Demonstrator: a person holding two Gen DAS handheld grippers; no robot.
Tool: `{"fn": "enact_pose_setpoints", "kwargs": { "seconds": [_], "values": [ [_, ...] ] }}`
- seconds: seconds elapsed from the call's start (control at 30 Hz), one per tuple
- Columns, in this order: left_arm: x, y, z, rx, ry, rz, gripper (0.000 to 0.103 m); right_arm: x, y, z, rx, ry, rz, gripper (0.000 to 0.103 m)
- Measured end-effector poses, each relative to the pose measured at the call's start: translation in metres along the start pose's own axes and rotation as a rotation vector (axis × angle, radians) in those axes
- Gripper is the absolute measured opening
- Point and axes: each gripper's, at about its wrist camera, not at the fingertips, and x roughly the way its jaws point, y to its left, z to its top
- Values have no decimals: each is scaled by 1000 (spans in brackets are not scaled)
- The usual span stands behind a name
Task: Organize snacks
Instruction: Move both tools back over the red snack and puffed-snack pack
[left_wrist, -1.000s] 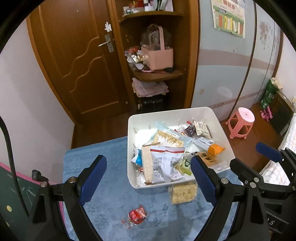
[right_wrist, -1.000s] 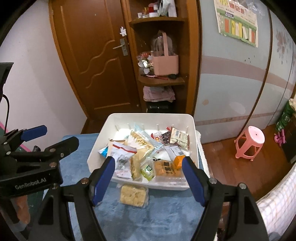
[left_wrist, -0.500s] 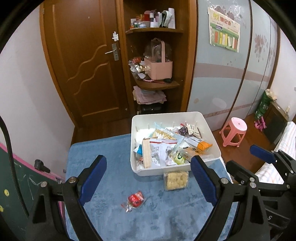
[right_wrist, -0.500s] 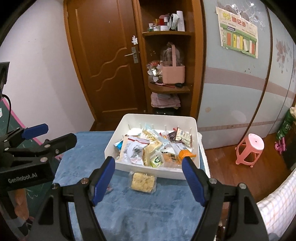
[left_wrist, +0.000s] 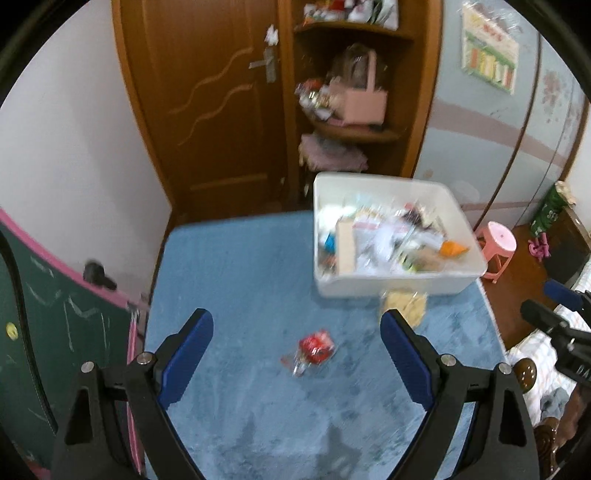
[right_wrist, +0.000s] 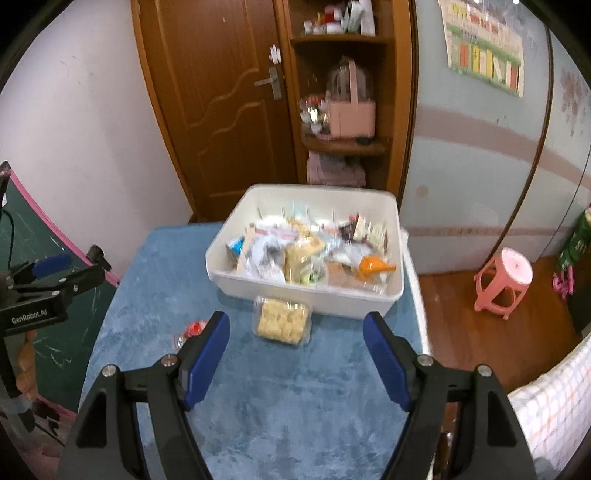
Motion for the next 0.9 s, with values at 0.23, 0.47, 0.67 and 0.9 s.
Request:
{"fn": "enact_pose_setpoints", "kwargs": {
  "seconds": [0.23, 0.47, 0.67, 0.9],
  "values": [
    [62, 8, -35, 44, 152, -25, 92, 51, -6, -20, 61, 119, 30, 76],
    [126, -9, -53, 148, 270, -51, 91, 107, -8, -26, 108, 191, 35, 76],
    [165, -20, -53, 223, 309, -75, 91, 160, -14, -28, 133, 231, 25, 76],
    [201, -27, -50, 266, 354, -105, 91, 204, -18, -30, 126, 235, 58, 76]
  ]
}}
